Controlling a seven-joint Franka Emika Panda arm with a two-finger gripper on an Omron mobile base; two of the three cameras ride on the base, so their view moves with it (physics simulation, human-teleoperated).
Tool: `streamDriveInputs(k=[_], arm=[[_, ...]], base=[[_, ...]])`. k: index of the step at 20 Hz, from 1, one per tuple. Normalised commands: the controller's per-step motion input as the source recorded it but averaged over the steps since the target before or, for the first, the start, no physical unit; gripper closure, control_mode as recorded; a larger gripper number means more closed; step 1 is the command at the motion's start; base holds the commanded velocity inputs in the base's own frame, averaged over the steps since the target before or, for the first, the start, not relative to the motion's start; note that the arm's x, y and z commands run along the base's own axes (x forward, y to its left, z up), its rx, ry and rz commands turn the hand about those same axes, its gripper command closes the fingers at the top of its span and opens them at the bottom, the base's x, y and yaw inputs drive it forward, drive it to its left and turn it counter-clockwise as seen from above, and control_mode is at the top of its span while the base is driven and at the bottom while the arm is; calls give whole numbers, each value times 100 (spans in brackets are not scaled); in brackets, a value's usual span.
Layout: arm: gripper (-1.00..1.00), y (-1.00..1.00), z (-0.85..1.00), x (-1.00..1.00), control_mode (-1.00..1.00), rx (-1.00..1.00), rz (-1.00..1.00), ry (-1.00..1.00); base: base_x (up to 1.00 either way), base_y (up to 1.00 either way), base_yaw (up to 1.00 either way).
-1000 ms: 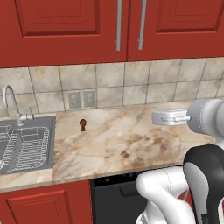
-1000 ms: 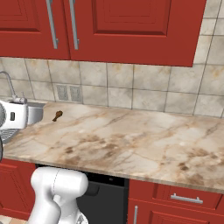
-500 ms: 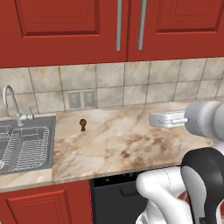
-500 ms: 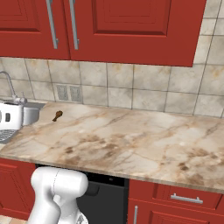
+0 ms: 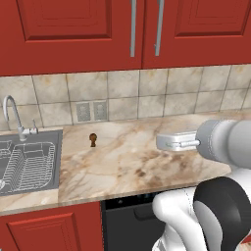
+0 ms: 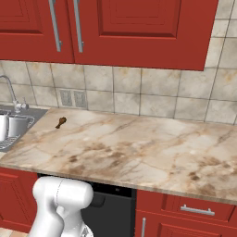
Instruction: Close all open cabinet doors.
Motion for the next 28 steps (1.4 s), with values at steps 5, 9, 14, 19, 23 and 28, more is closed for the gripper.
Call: streamDriveInputs(k=[5,9,14,19,23,28], arm=[[-100,0,0,0,100,0,0,0],[-100,0,0,0,100,0,0,0],[-100,0,0,0,100,0,0,0],[-100,0,0,0,100,0,0,0],[-100,0,0,0,100,0,0,0],[-100,0,0,0,100,0,0,0]], base=[[-14,22,0],[-32,27,1],[-52,47,15],[-60,58,25],[-44,57,30],[-16,49,33]])
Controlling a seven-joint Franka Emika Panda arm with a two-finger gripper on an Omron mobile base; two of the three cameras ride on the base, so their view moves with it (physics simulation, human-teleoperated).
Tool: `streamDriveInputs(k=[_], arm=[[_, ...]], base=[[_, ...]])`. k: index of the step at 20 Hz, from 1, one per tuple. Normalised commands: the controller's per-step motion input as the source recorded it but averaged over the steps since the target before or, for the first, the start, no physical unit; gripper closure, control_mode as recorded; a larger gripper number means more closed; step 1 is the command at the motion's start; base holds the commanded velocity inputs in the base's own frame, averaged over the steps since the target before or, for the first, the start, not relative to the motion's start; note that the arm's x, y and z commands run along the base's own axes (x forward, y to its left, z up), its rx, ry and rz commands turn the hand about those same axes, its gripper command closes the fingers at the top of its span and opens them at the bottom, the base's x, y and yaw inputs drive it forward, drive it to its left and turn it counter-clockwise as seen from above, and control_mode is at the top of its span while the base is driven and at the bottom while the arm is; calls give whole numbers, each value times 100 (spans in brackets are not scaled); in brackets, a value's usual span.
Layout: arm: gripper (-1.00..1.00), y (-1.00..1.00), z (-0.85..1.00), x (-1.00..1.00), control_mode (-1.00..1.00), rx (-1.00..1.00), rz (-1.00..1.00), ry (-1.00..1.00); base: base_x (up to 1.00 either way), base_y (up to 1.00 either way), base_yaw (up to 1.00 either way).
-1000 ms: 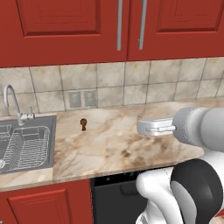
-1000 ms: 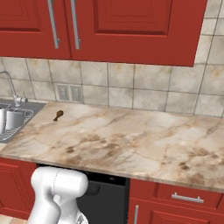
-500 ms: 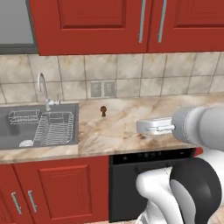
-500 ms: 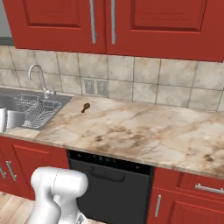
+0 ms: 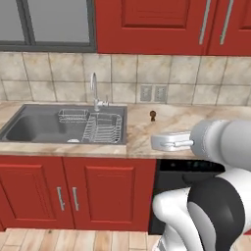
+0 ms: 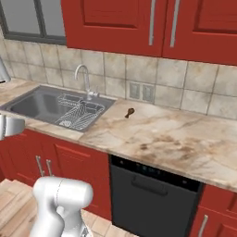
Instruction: Close all open cabinet doors.
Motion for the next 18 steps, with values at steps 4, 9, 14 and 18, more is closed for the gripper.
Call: streamDriveInputs(k=[4,9,14,18], arm=[[-100,0,0,0,100,0,0,0],[-100,0,0,0,100,0,0,0],[-100,0,0,0,100,0,0,0],[-100,0,0,0,100,0,0,0]], base=[[-6,44,34],[0,39,35],[0,39,36],[4,36,38]])
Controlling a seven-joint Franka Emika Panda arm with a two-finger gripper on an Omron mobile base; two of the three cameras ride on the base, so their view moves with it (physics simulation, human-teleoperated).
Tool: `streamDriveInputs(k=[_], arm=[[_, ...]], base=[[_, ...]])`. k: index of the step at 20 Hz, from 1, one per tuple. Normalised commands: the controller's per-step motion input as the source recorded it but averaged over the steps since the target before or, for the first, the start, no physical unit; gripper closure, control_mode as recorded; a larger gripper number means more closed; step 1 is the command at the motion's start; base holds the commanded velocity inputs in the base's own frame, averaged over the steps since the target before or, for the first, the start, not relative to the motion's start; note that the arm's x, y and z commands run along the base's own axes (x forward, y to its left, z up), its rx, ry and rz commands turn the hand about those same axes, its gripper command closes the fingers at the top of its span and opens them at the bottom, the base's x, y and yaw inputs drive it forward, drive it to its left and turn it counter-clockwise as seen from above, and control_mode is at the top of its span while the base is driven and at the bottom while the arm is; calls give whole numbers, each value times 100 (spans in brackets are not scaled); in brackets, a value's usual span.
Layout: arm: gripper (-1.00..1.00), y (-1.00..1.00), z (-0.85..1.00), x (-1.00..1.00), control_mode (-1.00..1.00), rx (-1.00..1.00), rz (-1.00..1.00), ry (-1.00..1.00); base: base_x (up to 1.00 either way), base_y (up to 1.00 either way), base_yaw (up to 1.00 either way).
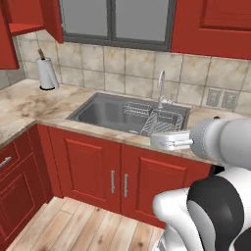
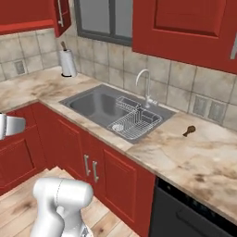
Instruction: Close all open cabinet doors.
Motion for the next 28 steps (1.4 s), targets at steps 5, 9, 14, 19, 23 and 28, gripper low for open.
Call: streamDriveInputs(k=[5,9,14,19,23,28], arm=[[-100,0,0,0,100,0,0,0],[-100,0,0,0,100,0,0,0],[-100,0,0,0,100,0,0,0],[-100,0,0,0,100,0,0,0],[-100,0,0,0,100,0,0,0],[-100,0,0,0,100,0,0,0]], base=[[15,34,40],[18,36,41],[18,35,41],[16,34,40],[13,31,39],[25,14,35]])
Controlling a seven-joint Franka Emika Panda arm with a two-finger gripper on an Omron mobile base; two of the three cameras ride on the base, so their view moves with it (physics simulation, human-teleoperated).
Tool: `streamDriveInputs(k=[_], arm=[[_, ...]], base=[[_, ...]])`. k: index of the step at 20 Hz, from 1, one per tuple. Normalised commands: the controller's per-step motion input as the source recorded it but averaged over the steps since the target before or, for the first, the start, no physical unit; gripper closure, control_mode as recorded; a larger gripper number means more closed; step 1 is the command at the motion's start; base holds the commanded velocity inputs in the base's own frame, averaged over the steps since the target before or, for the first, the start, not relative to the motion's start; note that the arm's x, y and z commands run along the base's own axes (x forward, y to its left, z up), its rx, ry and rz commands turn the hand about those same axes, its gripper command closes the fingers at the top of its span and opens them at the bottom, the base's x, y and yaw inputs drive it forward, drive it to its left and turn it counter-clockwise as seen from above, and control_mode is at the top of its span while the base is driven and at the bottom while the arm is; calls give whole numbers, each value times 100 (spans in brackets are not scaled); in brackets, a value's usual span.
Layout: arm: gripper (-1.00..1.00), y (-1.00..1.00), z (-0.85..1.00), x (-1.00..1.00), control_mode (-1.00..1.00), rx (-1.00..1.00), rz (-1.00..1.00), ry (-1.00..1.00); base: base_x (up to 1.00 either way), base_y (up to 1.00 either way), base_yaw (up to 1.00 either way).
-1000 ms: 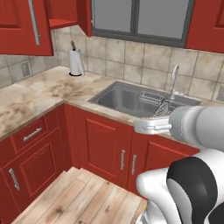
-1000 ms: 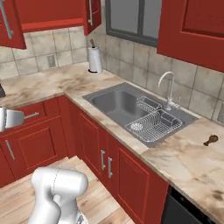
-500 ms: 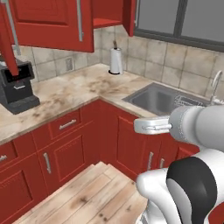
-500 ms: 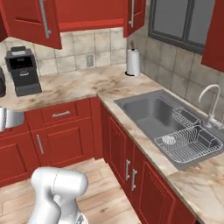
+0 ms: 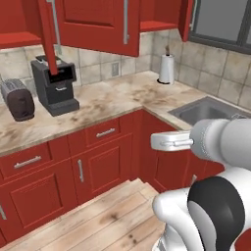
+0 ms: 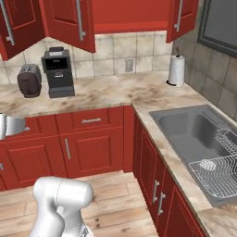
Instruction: Close all open cabinet doors.
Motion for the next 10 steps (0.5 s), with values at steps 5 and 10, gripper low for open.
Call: streamDriveInputs(k=[5,10], arm=[[-100,0,0,0,100,0,0,0],[-100,0,0,0,100,0,0,0]], base=[[40,1,31],[37,23,20]])
